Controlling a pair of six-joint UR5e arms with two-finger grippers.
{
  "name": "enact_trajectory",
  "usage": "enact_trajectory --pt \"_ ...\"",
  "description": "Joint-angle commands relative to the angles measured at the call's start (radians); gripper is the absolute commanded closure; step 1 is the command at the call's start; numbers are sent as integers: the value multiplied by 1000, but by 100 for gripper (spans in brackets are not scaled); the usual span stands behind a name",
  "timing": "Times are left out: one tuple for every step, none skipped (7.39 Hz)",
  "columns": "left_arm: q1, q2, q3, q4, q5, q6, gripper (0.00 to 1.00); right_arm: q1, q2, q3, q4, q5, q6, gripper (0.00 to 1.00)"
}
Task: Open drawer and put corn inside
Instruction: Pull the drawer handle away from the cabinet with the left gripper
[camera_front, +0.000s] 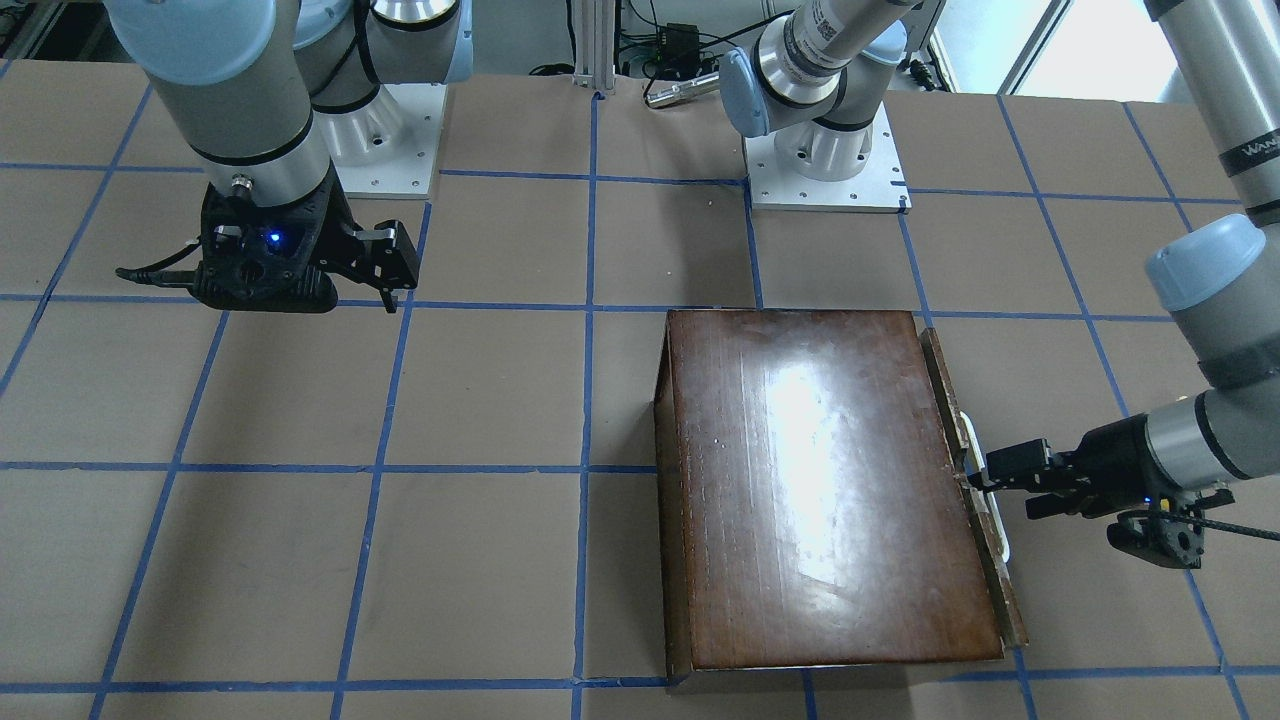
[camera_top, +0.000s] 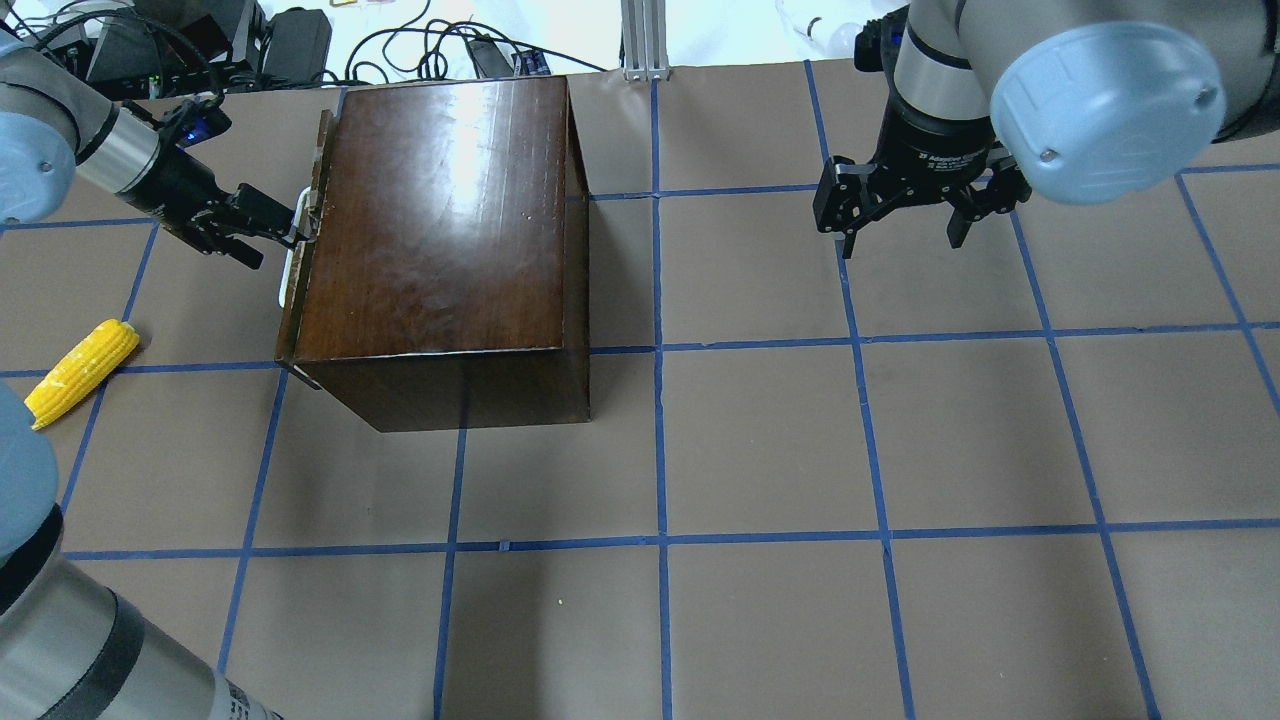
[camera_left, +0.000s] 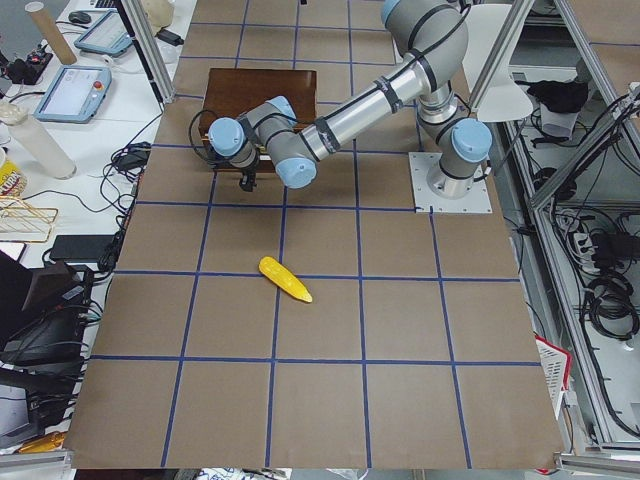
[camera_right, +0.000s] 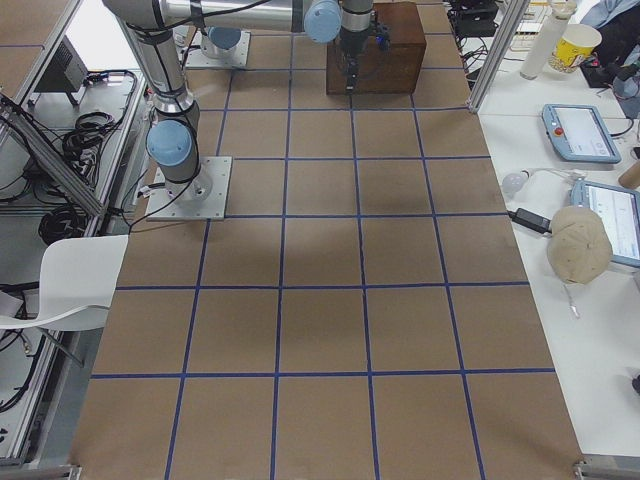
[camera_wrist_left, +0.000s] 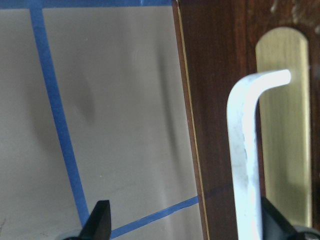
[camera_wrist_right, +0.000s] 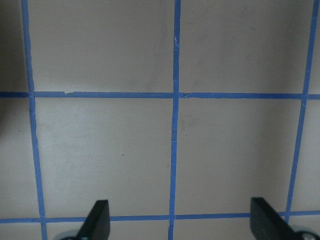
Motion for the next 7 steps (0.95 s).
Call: enact_trajectory --pt "12 0 2 0 2 18 0 0 -1 0 0 0 0 0" --pt "18 0 2 0 2 19 0 0 -1 0 1 0 0 0" --pt "19 0 5 0 28 22 0 0 -1 0 1 0 0 0" --pt "21 -5 6 0 33 45 0 0 0 0 0 0 0 0" --pt "33 -8 8 0 34 54 0 0 0 0 1 0 0 0" --pt "48 -12 14 -1 34 80 0 0 -1 0 1 0 0 0" --pt "52 -17 30 -11 37 85 0 0 0 0 1 0 0 0"
